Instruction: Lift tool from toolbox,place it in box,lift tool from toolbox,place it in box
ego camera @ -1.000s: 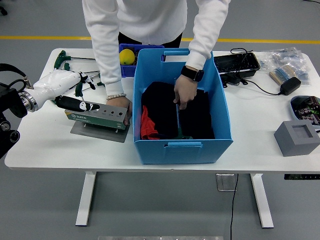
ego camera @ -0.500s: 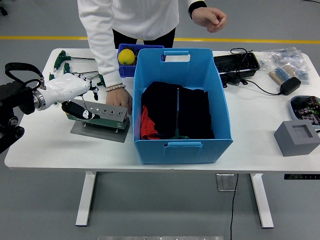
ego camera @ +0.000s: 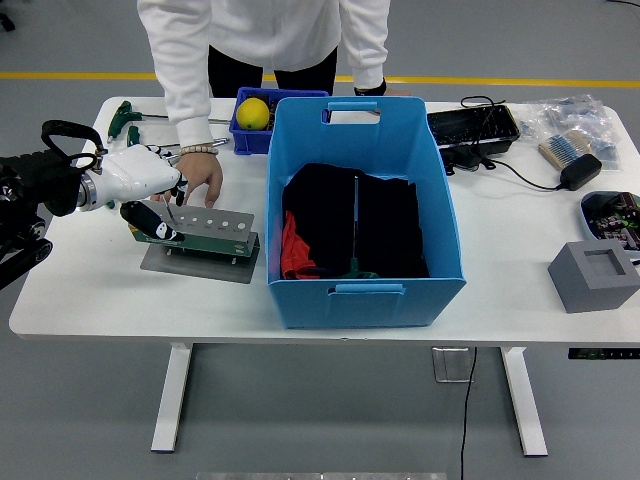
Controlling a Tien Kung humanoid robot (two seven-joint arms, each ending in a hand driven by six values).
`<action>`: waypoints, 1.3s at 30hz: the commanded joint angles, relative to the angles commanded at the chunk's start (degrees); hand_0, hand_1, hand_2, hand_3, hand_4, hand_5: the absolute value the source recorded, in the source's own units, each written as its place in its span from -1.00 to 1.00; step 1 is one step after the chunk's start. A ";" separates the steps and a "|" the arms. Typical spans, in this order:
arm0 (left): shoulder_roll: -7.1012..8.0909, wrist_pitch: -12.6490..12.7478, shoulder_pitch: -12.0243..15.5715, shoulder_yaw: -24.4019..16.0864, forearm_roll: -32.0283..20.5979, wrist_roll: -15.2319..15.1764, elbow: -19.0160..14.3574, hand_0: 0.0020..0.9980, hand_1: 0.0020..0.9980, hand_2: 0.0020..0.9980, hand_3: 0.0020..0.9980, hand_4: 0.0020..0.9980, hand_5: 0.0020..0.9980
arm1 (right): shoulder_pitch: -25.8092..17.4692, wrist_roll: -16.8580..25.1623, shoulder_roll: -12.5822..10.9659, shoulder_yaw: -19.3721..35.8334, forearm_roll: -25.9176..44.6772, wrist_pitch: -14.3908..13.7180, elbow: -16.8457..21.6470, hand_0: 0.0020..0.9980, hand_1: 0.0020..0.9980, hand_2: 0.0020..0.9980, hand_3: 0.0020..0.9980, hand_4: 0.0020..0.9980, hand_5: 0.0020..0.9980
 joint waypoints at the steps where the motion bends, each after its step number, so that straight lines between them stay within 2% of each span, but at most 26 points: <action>1: -0.21 -0.11 -0.31 0.52 0.05 0.10 0.44 0.89 0.41 0.24 0.09 0.78 0.31 | 0.03 -0.01 -0.03 0.00 0.01 0.03 -0.01 0.31 0.26 0.41 0.12 0.54 0.34; 15: -1.47 -1.58 -2.43 3.20 0.56 1.25 3.58 0.90 0.39 0.22 0.07 0.78 0.31 | 0.26 -0.18 -0.23 0.24 -0.51 0.18 -0.03 0.31 0.26 0.41 0.12 0.54 0.34; 16: -1.54 -1.58 -2.50 3.18 0.58 1.27 3.77 0.90 0.26 0.06 0.01 0.79 0.32 | 0.27 -0.18 -0.24 0.21 -0.51 0.19 -0.03 0.31 0.26 0.41 0.12 0.54 0.34; 22: -2.08 -1.65 -2.95 3.77 0.43 1.26 4.85 0.90 0.26 0.06 0.01 0.79 0.32 | 0.45 -0.25 -0.33 0.24 -0.79 0.19 -0.01 0.31 0.26 0.41 0.12 0.54 0.34; 23: -2.21 -1.75 -3.03 3.90 0.30 1.27 5.12 0.90 0.16 -0.04 -0.06 0.79 0.32 | 0.50 -0.25 -0.36 0.23 -0.83 0.19 0.00 0.31 0.26 0.41 0.12 0.54 0.34; 27: -2.40 -2.27 -3.16 4.01 -0.27 1.36 5.65 0.90 0.16 -0.04 -0.06 0.79 0.32 | 0.57 -0.21 -0.39 0.13 -0.70 0.16 0.01 0.31 0.26 0.41 0.12 0.54 0.34; 28: -2.41 -2.37 -3.19 4.04 -0.42 1.38 5.69 0.84 -0.10 -0.26 -0.23 0.80 0.34 | 0.57 -0.20 -0.40 0.12 -0.68 0.16 0.01 0.31 0.26 0.41 0.12 0.54 0.34; 33: -2.65 -2.45 -3.35 4.16 -1.21 1.31 5.96 0.84 -0.10 -0.26 -0.23 0.80 0.34 | 0.60 -0.20 -0.42 0.09 -0.71 0.13 0.02 0.31 0.26 0.41 0.12 0.54 0.34; 34: -2.73 -2.41 -3.38 4.18 -1.45 1.22 6.07 0.70 -0.28 -0.40 -0.33 0.80 0.35 | 0.62 -0.21 -0.43 0.10 -0.75 0.13 0.03 0.31 0.26 0.41 0.13 0.55 0.35; 39: -3.01 -2.16 -3.59 4.41 -2.63 0.81 6.66 0.70 -0.28 -0.40 -0.33 0.80 0.35 | 0.69 -0.21 -0.44 0.06 -0.81 0.09 0.04 0.31 0.26 0.41 0.13 0.55 0.35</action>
